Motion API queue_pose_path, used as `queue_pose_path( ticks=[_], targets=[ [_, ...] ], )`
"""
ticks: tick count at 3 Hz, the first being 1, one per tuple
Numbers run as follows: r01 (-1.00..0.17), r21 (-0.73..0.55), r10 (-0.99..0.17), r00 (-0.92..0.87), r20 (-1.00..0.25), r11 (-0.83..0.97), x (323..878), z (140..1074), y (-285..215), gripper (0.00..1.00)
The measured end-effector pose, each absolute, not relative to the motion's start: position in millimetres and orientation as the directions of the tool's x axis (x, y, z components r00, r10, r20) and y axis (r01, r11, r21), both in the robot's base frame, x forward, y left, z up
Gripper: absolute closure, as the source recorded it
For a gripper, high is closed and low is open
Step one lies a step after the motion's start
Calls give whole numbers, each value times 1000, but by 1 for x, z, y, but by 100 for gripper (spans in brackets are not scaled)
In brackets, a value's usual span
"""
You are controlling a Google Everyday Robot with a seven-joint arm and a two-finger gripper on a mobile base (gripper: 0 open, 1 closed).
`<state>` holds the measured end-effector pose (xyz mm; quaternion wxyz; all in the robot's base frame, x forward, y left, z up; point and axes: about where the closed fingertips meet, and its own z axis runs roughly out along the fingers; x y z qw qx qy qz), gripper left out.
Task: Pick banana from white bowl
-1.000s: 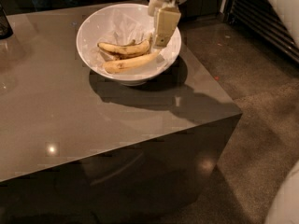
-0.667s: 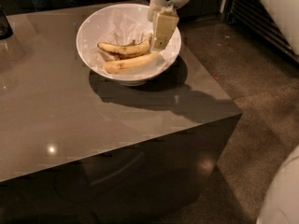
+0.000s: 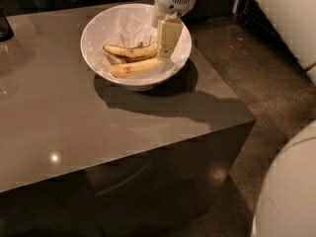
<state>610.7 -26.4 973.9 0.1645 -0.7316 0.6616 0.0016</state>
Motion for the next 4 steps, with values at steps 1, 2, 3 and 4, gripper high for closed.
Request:
queue_pose_path(
  ticks=[1,2,3,4],
  targets=[
    [-972,-214,-967,143,-211,-97,618,961,-18,31],
    [-973,-198,-966,159,-202,-119,623,951,-11,30],
    [-974,-178,-964,177,-196,-142,627,939,-5,30],
    [-975,-158,-962,187,-200,-156,629,928,-2,31]
  ],
)
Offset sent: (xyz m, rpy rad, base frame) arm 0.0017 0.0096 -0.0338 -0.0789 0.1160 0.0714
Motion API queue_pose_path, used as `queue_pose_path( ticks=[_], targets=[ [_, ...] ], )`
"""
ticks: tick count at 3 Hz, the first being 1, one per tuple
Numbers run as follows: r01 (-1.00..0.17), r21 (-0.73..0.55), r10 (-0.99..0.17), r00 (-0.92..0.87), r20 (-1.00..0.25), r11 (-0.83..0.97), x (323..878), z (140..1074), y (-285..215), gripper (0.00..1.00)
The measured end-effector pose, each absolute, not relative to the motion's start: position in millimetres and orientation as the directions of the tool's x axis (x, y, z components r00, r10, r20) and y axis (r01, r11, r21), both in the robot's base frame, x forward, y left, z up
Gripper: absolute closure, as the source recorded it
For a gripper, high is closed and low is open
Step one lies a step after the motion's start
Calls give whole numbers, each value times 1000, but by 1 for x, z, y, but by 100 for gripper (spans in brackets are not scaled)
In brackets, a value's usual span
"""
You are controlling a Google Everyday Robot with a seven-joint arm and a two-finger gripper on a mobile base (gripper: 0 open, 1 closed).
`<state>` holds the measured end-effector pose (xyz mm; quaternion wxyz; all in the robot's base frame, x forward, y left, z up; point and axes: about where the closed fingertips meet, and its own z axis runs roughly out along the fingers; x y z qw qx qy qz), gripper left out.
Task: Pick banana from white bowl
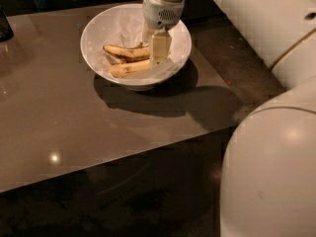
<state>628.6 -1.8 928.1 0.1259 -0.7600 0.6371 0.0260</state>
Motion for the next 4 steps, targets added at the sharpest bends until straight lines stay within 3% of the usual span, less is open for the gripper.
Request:
queue_pose_path(
  ticks=[4],
  targets=[
    [-977,-109,-953,203,-223,-182,632,903,4,37]
  ],
)
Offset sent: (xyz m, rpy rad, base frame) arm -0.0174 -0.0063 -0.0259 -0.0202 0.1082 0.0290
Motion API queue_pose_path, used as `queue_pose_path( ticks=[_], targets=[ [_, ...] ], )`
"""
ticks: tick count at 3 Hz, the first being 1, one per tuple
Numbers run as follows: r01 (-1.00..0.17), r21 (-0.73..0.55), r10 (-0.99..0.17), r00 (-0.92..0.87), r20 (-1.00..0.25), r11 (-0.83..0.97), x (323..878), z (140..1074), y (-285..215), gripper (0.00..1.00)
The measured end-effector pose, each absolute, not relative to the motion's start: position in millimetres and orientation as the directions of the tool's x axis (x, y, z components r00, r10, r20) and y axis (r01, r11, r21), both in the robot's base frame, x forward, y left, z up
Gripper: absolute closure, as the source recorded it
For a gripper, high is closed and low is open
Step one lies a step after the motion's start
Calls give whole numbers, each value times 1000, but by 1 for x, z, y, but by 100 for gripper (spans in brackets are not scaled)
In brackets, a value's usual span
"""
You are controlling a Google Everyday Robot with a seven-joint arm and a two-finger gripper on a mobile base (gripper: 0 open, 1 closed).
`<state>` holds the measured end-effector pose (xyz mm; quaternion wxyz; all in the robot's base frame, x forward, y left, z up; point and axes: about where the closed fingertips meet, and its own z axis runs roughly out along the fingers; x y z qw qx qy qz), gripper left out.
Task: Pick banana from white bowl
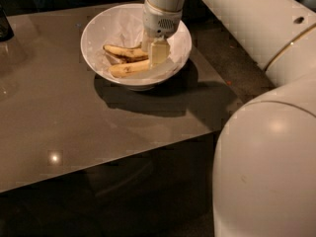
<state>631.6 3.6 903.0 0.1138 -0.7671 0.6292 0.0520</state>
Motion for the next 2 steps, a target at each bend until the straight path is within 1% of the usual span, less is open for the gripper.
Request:
queue_pose_path(
  ticks=[1,2],
  targets=[
    [-976,-104,-951,209,-226,-190,634,900,5,38],
    [-976,-96,-950,213,-229,-196,634,896,6,35]
  ],
)
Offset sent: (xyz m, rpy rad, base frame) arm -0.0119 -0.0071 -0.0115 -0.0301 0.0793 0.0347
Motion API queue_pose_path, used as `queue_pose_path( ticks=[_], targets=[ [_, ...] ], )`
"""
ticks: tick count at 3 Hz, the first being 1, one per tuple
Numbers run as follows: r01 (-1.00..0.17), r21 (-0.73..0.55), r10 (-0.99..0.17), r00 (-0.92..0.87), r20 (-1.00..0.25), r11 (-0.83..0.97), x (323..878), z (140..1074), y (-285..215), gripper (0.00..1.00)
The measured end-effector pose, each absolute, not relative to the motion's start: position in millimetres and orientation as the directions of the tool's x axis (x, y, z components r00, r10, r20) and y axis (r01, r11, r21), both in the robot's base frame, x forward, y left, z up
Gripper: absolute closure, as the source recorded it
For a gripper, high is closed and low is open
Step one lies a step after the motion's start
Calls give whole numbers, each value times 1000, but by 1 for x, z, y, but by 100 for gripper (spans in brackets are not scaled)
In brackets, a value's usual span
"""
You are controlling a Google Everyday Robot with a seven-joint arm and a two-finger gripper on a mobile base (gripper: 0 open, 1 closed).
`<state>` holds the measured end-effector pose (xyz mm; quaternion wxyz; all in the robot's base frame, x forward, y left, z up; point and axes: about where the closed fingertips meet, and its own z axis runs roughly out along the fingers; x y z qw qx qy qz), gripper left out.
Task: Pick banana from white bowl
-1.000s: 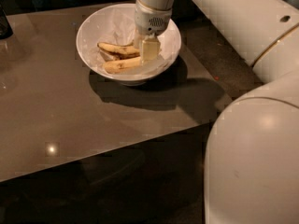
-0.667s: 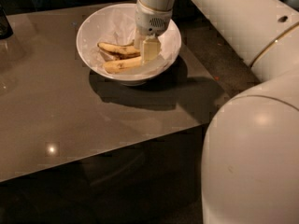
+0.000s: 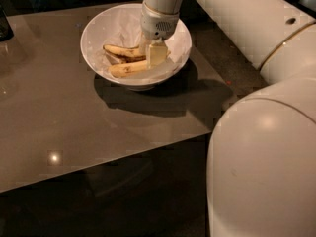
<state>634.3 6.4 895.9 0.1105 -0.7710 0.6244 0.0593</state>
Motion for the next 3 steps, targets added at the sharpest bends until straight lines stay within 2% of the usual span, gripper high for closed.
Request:
queue_pose_path(
  ticks=[2,3],
  targets=[
    [-972,-71,-943,233,-238,-223,628,882,13,42],
    [-967,-95,-940,254,-228,-238,621,884,13,61]
  ],
)
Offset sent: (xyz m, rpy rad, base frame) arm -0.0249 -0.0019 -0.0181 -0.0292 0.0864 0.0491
